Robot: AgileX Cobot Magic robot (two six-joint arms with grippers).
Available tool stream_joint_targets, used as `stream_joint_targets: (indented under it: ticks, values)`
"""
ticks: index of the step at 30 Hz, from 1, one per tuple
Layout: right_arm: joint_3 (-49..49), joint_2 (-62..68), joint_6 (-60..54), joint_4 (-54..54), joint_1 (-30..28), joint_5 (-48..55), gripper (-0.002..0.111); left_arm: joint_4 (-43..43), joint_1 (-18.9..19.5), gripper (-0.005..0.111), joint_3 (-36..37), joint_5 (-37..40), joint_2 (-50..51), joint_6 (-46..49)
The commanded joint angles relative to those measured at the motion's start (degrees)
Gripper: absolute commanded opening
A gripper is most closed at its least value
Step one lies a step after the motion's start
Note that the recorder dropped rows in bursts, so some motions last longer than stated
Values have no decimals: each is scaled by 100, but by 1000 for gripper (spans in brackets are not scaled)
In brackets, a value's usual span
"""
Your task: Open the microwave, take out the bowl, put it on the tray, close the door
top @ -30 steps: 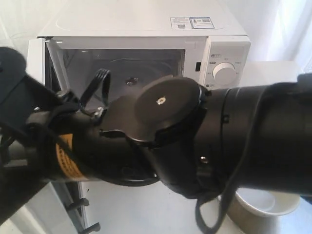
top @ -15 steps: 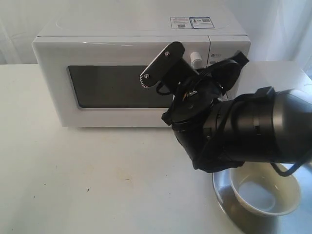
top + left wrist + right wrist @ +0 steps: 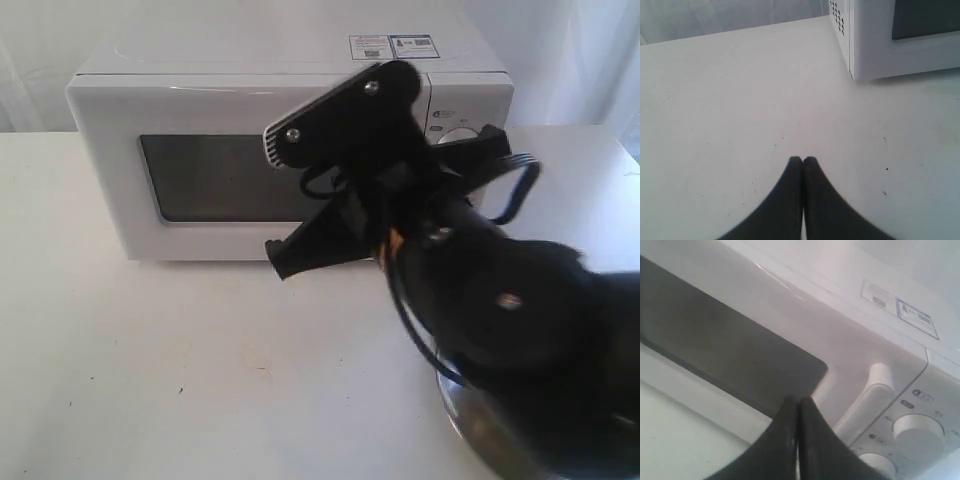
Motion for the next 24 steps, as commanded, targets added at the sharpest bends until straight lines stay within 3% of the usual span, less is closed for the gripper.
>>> stream_joint_targets:
  ticks: [1,9,21,24]
  values:
    - [639,-1540,133,-83,547,-929,0,-21,-5,0,-6,-3,-12,-37]
    - [941,-3533,1659,94,733,-2527,0,-21,-5,0,-6,-3,-12,-37]
    - [941,-5065,1625,-83,733,-2510,0,-21,-5,0,-6,-3,-12,-37]
    - [1047,-5300,703,-83,733,-2474,0,-21,-5,0,-6,-3,-12,-37]
